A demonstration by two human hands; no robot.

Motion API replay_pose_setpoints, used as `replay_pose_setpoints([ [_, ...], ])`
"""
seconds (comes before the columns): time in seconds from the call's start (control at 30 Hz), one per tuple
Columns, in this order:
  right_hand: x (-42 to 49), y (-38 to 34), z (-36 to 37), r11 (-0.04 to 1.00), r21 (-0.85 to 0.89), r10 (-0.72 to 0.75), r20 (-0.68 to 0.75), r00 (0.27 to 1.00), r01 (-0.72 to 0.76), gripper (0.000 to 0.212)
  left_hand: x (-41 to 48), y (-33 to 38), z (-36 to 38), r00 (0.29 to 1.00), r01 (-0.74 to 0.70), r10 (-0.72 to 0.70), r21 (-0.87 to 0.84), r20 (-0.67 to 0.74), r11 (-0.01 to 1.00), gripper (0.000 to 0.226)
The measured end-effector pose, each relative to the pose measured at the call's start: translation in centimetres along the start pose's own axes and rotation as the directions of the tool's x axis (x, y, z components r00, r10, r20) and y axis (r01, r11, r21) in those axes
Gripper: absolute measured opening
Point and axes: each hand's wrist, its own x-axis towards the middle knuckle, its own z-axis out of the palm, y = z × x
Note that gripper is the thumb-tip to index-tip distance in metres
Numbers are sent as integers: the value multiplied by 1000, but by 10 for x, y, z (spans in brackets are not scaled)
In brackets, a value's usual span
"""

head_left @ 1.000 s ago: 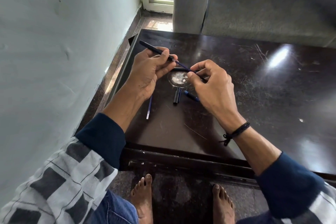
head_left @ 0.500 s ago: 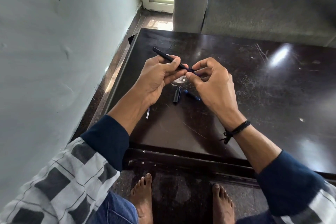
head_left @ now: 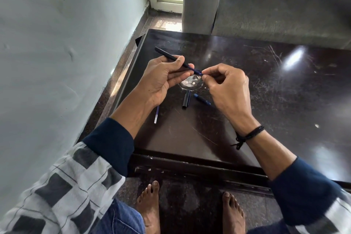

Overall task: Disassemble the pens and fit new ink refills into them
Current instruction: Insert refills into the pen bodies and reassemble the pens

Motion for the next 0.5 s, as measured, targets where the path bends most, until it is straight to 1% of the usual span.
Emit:
replay_pose_setpoints([
  [0.1, 0, -1, 1, 1000, -26, 18, 15, 1000, -17, 9, 1, -1, 0, 999, -24, 23, -10, -46, 1000, 5],
  [0.23, 0, 2, -1, 986, -153, 72, 9, 997, -70, 12, 4, 0, -3, 993, -45, 41, -31, -110, 999, 1],
  [0.3, 2, 5, -5, 960, -269, 101, 86, 991, -75, 10, 6, 1, -5, 990, -55, 49, -41, -135, 998, 3],
  [0.37, 2, 8, -5, 916, -400, 124, 210, 970, -31, 12, 6, 2, -5, 989, -57, 50, -45, -141, 997, 3],
  [0.43, 0, 9, -2, 885, -465, 134, 299, 945, 21, 14, 5, 2, -4, 990, -52, 45, -43, -135, 998, 2],
  [0.5, -3, 10, 2, 863, -501, 112, 331, 937, 73, 16, 4, 0, -2, 992, -41, 37, -36, -123, 998, 3],
])
